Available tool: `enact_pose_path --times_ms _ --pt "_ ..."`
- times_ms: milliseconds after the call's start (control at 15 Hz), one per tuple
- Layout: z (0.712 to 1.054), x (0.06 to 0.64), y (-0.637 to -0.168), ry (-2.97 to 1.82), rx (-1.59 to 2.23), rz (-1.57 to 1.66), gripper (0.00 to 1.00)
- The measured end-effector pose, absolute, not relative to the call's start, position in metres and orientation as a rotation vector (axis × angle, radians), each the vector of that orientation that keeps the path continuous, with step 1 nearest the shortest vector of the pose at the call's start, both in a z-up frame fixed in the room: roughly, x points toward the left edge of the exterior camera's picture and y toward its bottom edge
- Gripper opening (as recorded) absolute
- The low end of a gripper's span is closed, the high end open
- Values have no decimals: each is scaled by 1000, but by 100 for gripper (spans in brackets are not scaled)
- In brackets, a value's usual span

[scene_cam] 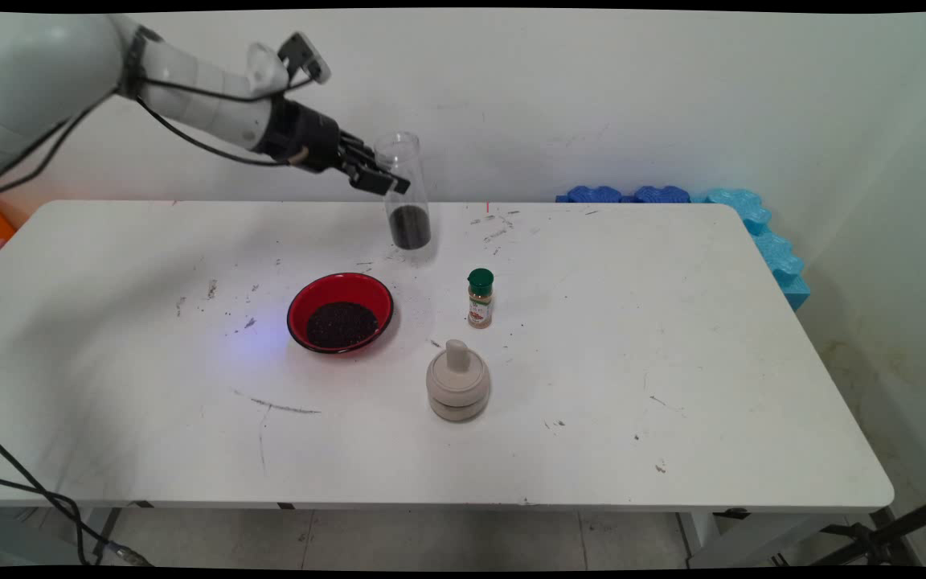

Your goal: Pour the black seasoning powder in the red bowl

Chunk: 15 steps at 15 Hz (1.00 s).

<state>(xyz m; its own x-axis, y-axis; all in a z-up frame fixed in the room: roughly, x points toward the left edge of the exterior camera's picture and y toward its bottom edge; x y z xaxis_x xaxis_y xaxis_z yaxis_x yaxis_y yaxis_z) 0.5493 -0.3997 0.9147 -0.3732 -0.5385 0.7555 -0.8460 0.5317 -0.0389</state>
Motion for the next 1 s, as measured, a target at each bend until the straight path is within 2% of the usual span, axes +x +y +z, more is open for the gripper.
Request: enact_pose_path --times_ms 1000 --pt "1032 564 -324 -2054 916 383 0"
